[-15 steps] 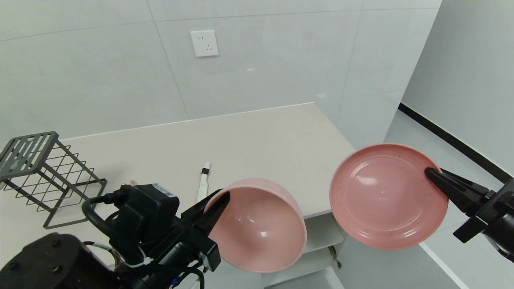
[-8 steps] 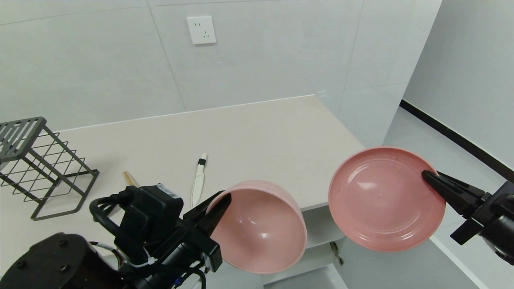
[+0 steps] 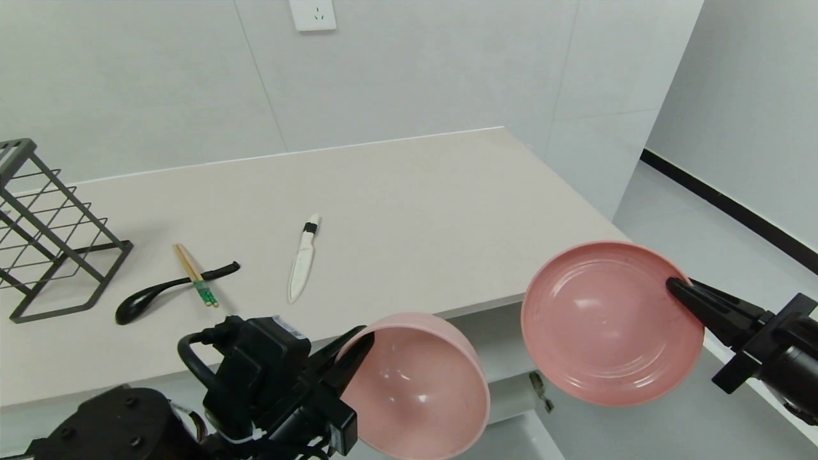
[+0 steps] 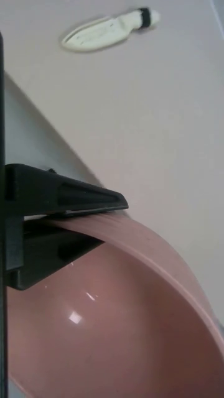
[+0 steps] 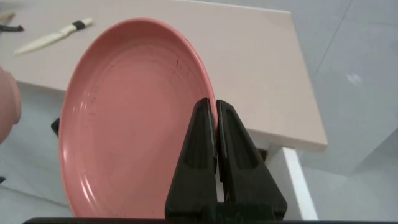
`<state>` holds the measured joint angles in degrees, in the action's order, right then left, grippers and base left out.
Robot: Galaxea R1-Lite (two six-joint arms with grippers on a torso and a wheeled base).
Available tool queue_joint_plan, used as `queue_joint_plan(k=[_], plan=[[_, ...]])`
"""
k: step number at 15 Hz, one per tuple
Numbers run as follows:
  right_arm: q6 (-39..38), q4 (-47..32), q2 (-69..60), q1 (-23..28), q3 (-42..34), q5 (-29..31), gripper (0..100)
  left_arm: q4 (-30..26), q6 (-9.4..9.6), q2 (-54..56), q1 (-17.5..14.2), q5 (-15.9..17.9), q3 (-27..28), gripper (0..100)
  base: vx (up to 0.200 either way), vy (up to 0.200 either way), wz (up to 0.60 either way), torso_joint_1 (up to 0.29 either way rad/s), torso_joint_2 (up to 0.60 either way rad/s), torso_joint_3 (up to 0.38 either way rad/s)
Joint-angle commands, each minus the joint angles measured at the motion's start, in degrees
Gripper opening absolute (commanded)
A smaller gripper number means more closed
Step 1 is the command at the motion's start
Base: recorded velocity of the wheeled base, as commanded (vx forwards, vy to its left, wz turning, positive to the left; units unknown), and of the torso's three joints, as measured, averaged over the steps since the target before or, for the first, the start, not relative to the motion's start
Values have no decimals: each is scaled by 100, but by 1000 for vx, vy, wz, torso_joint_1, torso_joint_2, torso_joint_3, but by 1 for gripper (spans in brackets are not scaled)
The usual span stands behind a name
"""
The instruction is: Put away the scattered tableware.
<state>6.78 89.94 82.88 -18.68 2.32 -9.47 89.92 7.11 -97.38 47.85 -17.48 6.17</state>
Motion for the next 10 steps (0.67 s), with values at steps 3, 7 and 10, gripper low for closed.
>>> queue_joint_plan(k=[3,7,10], plan=[[8,6,105,-110,-153,-2,0,8,1,-80,58,-1,-169,0,0,0,0,-271,525,253],[34,6,184,-259,-223,-2,0,8,1,-229,225,-1,-388,0,0,0,0,-262,511,237],[34,6,299,-259,-232,7,0,8,1,-282,304,-1,-432,0,0,0,0,-258,484,227]])
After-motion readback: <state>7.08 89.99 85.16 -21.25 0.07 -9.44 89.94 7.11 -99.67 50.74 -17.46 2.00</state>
